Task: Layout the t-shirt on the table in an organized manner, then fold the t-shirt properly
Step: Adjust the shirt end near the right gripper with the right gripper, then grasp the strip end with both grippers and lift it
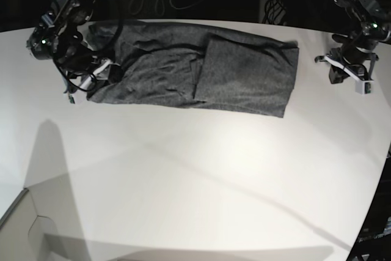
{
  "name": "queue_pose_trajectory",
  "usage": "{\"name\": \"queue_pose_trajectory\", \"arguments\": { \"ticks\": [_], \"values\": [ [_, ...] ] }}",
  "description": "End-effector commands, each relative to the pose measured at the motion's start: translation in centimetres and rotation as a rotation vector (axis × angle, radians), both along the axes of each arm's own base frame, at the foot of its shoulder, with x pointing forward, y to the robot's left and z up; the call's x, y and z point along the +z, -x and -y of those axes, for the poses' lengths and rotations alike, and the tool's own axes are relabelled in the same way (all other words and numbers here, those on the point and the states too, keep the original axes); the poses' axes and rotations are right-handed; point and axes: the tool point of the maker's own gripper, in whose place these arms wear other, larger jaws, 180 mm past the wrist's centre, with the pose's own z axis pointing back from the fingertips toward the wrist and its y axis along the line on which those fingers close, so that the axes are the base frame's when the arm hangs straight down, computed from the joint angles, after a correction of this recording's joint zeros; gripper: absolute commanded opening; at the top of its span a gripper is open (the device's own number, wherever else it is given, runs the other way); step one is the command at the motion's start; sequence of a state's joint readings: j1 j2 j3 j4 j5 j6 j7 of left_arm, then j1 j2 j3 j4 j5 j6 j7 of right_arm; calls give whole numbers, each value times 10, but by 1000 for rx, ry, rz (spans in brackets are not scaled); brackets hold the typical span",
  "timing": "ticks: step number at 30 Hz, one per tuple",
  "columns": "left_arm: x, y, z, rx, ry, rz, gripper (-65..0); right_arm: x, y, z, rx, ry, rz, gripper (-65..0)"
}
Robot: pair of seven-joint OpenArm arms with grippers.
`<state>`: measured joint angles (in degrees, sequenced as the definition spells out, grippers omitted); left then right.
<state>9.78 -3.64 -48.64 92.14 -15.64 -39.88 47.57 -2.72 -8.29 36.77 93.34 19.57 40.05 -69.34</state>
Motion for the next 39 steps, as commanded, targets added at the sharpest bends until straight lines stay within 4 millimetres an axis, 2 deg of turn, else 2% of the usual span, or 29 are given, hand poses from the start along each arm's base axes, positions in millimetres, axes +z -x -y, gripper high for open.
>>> {"name": "queue_pose_trajectory", "arguments": {
  "ticks": [1,6,9,16,21,24,28,34,39],
  "values": [
    [13,-8,-3,-3,-13,50,-637,-14,20,0,27,25,-107,-273],
    [12,-8,-2,-2,-12,50,-637,-13,17,-13,64,17,-100,-276],
    [13,-8,-2,-2,-12,52,-637,-15,20,-18,80,15,-104,-311],
    [13,-9,-2,-2,-11,53,-637,-31,27,-33,108,-35,-155,-475],
    [13,-9,-2,-2,-8,55,-637,-28,19,-33,109,-31,-139,-650],
    [13,-8,-2,-2,-7,52,-637,-22,12,-20,107,2,-119,-650],
    [12,-8,-1,-3,-5,47,-637,-8,-11,-5,102,40,-64,-650],
    [11,-6,-2,-1,-4,42,-637,25,-47,24,98,129,39,-650],
    [10,-5,-1,-3,-3,41,-637,48,-64,37,89,180,111,-650]
  ]
}}
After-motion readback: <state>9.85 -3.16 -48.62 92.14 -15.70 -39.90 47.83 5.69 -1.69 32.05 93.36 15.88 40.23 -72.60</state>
